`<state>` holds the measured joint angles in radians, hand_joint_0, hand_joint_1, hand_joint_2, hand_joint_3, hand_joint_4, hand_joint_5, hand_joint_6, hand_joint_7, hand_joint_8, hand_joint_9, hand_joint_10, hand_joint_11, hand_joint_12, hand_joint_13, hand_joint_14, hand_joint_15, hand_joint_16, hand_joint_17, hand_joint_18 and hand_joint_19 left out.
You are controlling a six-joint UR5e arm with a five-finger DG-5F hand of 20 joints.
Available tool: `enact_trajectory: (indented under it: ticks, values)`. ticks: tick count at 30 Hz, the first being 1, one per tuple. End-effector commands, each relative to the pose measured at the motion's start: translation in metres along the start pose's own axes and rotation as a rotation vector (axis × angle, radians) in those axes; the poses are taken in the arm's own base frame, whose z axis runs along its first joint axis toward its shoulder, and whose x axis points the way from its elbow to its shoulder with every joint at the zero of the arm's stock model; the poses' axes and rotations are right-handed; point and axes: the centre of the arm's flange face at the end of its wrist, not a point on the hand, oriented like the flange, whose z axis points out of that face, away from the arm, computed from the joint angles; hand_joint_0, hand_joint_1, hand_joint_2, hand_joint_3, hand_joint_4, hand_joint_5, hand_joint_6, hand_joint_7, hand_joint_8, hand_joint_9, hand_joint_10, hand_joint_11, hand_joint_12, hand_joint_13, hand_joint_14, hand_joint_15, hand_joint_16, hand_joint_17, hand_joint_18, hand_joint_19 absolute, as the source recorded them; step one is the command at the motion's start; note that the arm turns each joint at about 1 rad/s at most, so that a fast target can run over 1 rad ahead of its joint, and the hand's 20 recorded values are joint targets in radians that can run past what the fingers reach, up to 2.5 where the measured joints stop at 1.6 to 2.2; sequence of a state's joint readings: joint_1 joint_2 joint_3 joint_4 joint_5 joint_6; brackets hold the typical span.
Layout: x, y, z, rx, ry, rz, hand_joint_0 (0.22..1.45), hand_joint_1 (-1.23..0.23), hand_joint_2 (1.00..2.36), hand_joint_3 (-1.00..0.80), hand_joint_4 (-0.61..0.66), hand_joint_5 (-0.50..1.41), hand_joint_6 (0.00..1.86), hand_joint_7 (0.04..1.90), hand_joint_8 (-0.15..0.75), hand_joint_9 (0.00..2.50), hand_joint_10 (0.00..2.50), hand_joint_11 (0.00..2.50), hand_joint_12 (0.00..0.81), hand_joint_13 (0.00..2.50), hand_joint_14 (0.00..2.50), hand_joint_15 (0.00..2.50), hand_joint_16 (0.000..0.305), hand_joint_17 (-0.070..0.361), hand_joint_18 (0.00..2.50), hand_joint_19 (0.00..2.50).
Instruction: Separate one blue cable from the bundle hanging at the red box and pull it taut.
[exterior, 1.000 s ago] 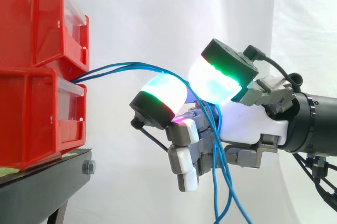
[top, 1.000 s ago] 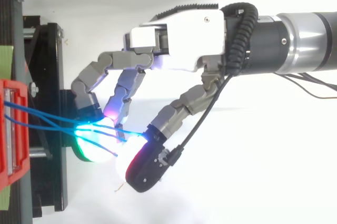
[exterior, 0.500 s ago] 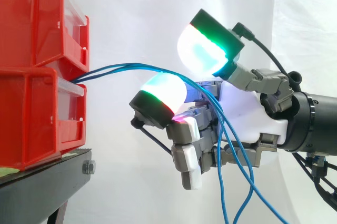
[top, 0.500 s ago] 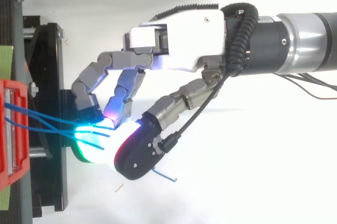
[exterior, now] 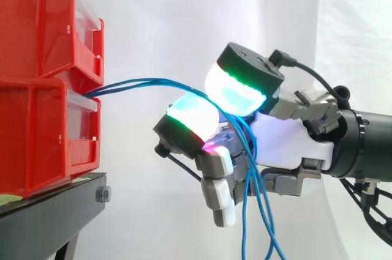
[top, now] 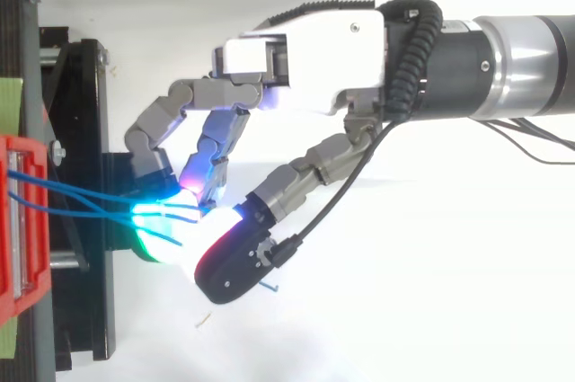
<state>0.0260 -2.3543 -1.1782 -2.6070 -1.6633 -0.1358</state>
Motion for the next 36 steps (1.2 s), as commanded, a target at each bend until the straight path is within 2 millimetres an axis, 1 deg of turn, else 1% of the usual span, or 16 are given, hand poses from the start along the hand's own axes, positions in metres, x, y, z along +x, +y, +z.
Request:
enact_trajectory:
  ticks: [1,3,5,7,9,10,11,13,14,15,16,20,22,32,33,36]
  values:
    - [-0.0004,-0.0018,-0.0019,0.016,0.004,-0.052,0.79,-0.95,1.00,-0.45,0.04,-0.18,0.91,1.16,0.370,0.98,0.02,0.84,0.393,1.04,0.02,0.53,0.043,0.098,0.99,0.50]
    - [-0.0003,-0.0026,-0.0026,0.023,0.005,-0.063,0.82,-0.95,1.00,-0.50,0.04,-0.17,0.92,1.14,0.362,1.00,0.02,0.84,0.387,1.05,0.02,0.54,0.042,0.095,0.99,0.50]
    - [-0.0002,-0.0033,-0.0034,0.031,0.005,-0.079,0.81,-0.95,1.00,-0.50,0.06,-0.17,0.93,1.09,0.360,1.00,0.02,0.86,0.386,1.07,0.02,0.55,0.042,0.095,1.01,0.47]
    - [-0.0012,-0.0034,-0.0037,0.031,0.005,-0.086,0.75,-0.96,1.00,-0.50,0.10,-0.17,0.93,1.02,0.360,1.01,0.02,0.86,0.384,1.07,0.02,0.55,0.042,0.095,1.01,0.48]
    - [-0.0013,-0.0041,-0.0042,0.033,0.004,-0.092,0.61,-0.98,1.00,-0.50,0.13,-0.15,0.92,0.92,0.364,1.06,0.02,0.87,0.388,1.09,0.02,0.57,0.042,0.095,1.01,0.50]
    - [-0.0014,-0.0041,-0.0042,0.033,0.003,-0.096,0.60,-0.97,1.00,-0.50,0.14,-0.15,0.92,0.89,0.365,1.07,0.02,0.86,0.386,1.09,0.02,0.58,0.043,0.096,1.02,0.50]
    - [-0.0015,-0.0035,-0.0037,0.032,0.002,-0.098,0.53,-0.96,1.00,-0.50,0.17,-0.14,0.91,0.83,0.373,1.08,0.02,0.86,0.399,1.11,0.02,0.57,0.045,0.100,1.04,0.49]
    - [-0.0015,-0.0035,-0.0037,0.032,0.003,-0.102,0.46,-0.89,1.00,-0.50,0.22,-0.12,0.85,0.81,0.389,1.10,0.02,0.82,0.421,1.13,0.02,0.56,0.048,0.109,1.08,0.48]
    - [-0.0014,-0.0041,-0.0042,0.033,0.003,-0.107,0.46,-0.88,1.00,-0.50,0.22,-0.11,0.83,0.83,0.392,1.11,0.02,0.81,0.422,1.14,0.02,0.56,0.049,0.110,1.08,0.48]
    - [-0.0014,-0.0034,-0.0037,0.031,0.004,-0.110,0.46,-0.79,1.00,-0.50,0.23,-0.10,0.80,0.86,0.398,1.12,0.02,0.80,0.424,1.14,0.02,0.55,0.050,0.112,1.09,0.49]
    - [-0.0014,-0.0036,-0.0039,0.033,0.004,-0.110,0.49,-0.64,1.00,-0.50,0.21,-0.08,0.75,0.95,0.392,1.14,0.02,0.77,0.416,1.15,0.02,0.55,0.049,0.110,1.09,0.52]
    - [-0.0012,-0.0042,-0.0043,0.034,0.005,-0.110,0.58,-0.53,1.00,-0.50,0.19,-0.08,0.71,1.03,0.374,1.14,0.02,0.77,0.394,1.15,0.02,0.58,0.044,0.100,1.05,0.57]
    - [-0.0015,-0.0035,-0.0037,0.032,0.003,-0.110,0.63,-0.53,1.00,-0.50,0.17,-0.08,0.71,1.08,0.375,1.14,0.02,0.77,0.392,1.15,0.02,0.58,0.044,0.100,1.04,0.58]
    - [-0.0014,-0.0033,-0.0036,0.030,0.004,-0.110,0.63,-0.58,1.01,-0.42,0.17,-0.10,0.72,1.11,0.381,1.13,0.02,0.77,0.407,1.15,0.02,0.58,0.046,0.104,1.05,0.58]
    - [-0.0014,-0.0033,-0.0036,0.030,0.004,-0.110,0.63,-0.59,1.01,-0.38,0.18,-0.11,0.74,1.10,0.386,1.12,0.02,0.77,0.412,1.15,0.02,0.58,0.046,0.104,1.06,0.59]
    - [-0.0013,-0.0033,-0.0036,0.030,0.005,-0.110,0.61,-0.63,1.01,-0.30,0.17,-0.14,0.80,1.19,0.386,1.05,0.02,0.81,0.422,1.12,0.02,0.57,0.048,0.109,1.05,0.57]
